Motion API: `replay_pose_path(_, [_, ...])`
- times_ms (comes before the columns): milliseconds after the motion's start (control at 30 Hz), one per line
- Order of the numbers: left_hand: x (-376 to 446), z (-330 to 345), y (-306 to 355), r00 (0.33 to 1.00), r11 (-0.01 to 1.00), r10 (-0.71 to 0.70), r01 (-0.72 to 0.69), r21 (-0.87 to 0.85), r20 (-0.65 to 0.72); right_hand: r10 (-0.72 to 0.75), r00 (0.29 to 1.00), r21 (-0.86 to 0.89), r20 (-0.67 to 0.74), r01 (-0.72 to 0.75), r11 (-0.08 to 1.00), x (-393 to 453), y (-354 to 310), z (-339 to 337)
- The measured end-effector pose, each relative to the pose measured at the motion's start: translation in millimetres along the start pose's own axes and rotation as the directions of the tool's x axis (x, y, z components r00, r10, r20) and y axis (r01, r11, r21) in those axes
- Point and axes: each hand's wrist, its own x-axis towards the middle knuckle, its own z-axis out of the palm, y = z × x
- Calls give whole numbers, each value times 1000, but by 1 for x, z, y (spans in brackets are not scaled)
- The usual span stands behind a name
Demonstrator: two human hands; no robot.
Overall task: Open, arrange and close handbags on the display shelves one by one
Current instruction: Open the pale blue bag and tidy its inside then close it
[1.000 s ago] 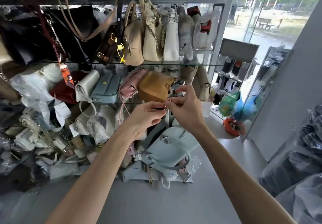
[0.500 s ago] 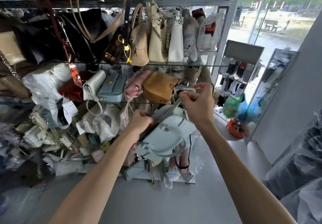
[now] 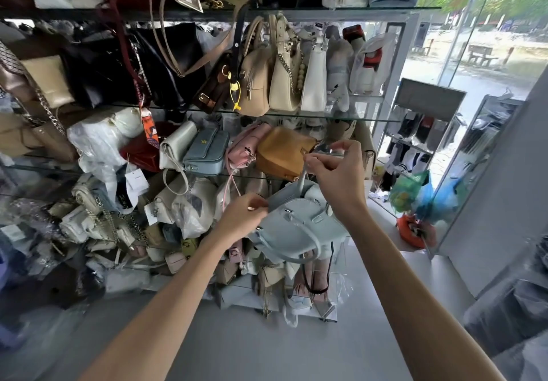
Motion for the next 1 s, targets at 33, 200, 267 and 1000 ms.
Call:
replay_pose_path(33, [-5,3,8,994,996,87,-87,-5,61,9,1000,8,10,-10,1000,-1,-2,1])
replay_pose_path(200, [-11,33,12,939,959,276,-284,11,206,58,998,74,-10,-57,996,-1,-6,-3])
replay_pose_path(267, [-6,44,2,922,927,319,-352,132,219,65,998,97,-11,-63,993,-1,-12,-11])
replay_pose_path(1000, [26,-22,76,955,994,105,-102,-23,276,440,833,-40,335,-454,890,-1,62,-75])
